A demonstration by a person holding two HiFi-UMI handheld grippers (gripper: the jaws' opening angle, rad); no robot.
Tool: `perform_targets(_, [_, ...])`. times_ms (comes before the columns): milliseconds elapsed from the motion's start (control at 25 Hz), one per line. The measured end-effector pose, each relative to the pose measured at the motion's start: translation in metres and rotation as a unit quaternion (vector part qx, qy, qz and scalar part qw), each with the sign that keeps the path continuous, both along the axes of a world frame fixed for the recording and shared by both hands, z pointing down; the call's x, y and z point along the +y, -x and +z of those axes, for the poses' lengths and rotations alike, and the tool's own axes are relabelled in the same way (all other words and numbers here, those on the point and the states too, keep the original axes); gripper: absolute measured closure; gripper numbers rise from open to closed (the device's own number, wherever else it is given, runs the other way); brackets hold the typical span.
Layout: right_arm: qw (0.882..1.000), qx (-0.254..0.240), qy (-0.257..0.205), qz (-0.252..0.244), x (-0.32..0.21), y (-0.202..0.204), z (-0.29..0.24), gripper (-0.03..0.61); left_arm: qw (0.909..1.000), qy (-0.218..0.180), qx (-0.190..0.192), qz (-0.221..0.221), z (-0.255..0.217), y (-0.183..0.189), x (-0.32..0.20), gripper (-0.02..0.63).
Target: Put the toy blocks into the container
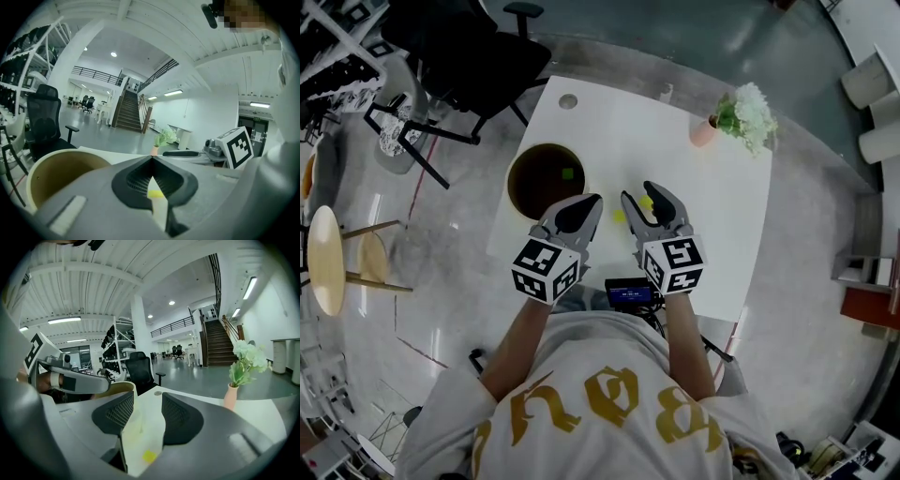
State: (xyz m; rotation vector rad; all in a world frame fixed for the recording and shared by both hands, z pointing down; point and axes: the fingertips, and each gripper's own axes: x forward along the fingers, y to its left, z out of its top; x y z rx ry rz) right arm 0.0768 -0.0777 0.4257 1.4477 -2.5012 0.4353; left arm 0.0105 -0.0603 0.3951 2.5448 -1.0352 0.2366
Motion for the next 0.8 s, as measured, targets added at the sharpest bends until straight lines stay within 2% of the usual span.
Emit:
perform_targets(280, [1.000,0.006,0.017,0.010,-0.004,-0.027,0.017,0.362,0.9999,0.010,0.000,0.006,0.006,-0.023,0.001,0.614])
perform_targets(560, [0.999,0.021,0.045,0.005,-0.003,-0.045,0.045,0.362,0.9993,0.021,-0.028,-0.010,0.032,-0.034,-0.001,0.614])
perform_targets(800, [0.997,0.040,0.067,-0.003,-0.002,-0.059,0.067,0.362,0.9976,0.050,-0.044,-0.021,0.060,-0.039,-0.004,0.614])
